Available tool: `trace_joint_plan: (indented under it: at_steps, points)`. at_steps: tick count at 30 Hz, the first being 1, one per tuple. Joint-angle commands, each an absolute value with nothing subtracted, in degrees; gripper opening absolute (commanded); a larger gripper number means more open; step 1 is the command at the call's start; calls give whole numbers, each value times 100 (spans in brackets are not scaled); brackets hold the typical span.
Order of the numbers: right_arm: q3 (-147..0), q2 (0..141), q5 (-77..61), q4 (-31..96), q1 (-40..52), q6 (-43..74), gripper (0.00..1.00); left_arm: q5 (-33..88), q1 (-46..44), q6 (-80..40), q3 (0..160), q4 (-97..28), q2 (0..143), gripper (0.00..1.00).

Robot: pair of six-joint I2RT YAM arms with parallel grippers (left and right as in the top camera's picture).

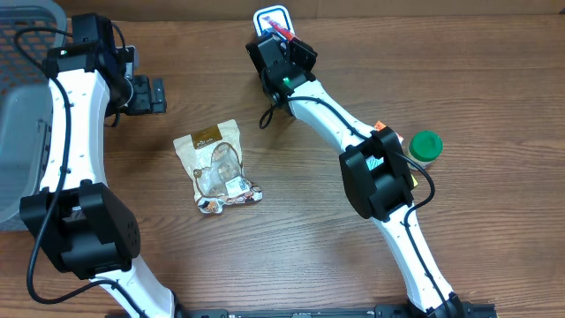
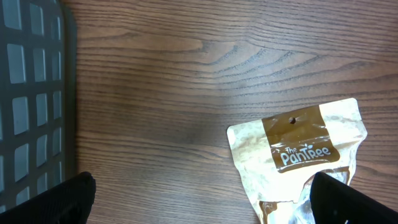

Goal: Scan the item barcode
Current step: 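Hold the red stick against the white scanner window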

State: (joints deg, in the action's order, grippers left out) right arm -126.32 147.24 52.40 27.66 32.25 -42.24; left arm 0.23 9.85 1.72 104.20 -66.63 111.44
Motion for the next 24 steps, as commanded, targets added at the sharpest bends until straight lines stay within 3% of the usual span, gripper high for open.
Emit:
trace_joint_plan:
  at_steps: [1, 24]
  points:
    - [-12628, 14728, 5483, 2709, 3218, -4180, 4, 49, 972, 263, 10484, -6663, 11093, 99]
    - [-12628, 14656, 5485, 2705, 3221, -4032, 4, 49, 972, 263, 10484, -6663, 11093, 100]
